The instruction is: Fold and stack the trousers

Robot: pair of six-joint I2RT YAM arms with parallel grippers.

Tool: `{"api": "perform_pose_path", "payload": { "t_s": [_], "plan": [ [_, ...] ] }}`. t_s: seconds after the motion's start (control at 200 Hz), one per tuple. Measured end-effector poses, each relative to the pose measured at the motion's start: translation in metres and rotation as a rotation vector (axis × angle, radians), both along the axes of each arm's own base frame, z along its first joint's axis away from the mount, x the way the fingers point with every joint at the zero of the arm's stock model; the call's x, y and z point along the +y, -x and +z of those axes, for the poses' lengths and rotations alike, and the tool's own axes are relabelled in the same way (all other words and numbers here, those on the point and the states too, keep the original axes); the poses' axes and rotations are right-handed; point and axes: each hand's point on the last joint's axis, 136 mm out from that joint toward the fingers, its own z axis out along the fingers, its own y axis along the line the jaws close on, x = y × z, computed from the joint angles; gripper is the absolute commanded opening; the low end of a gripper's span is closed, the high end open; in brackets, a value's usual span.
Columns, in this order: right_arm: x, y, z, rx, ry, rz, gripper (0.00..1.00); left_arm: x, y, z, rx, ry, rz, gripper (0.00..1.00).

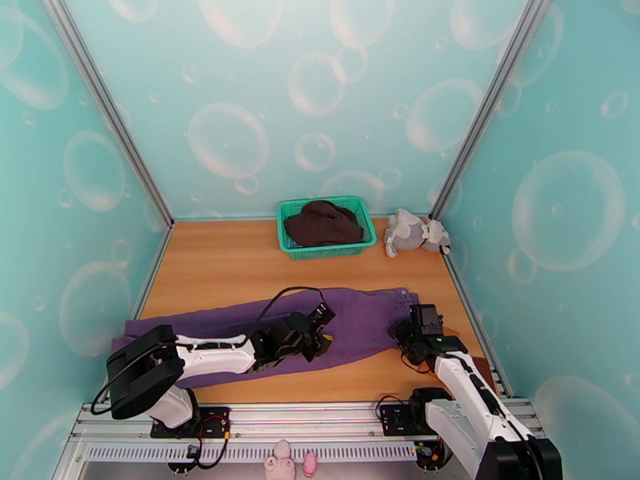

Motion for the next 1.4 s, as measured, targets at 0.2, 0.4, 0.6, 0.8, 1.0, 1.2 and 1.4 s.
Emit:
{"api": "perform_pose_path", "payload": {
  "t_s": [0.2,0.4,0.6,0.8,1.0,1.2,1.4],
  "plan": [
    [-0.015,0.007,-0.004,0.036,0.062,-0.069,0.55,0.003,-0.010,0.004,-0.014,0.028,0.028,0.41],
    [-0.025,0.005,-0.008,0.067,0.092,-0.109,0.28,0.005,-0.014,0.005,-0.004,0.043,0.047,0.41],
    [-0.039,-0.008,0.002,0.011,0.103,-0.158,0.11,0.005,-0.015,0.005,0.000,0.047,0.060,0.41],
    [-0.051,-0.024,0.014,-0.048,0.105,-0.171,0.07,0.007,-0.016,0.004,0.008,0.048,0.078,0.41],
    [-0.045,-0.075,0.087,-0.227,0.145,-0.065,0.02,0.013,-0.014,0.000,0.022,0.033,0.081,0.41],
    [-0.034,-0.126,0.141,-0.332,0.197,0.108,0.00,0.009,-0.002,-0.003,0.027,0.030,-0.012,0.42],
    [-0.032,-0.141,0.160,-0.369,0.249,0.198,0.01,0.011,-0.005,-0.002,-0.007,0.012,-0.012,0.44]
  ]
}}
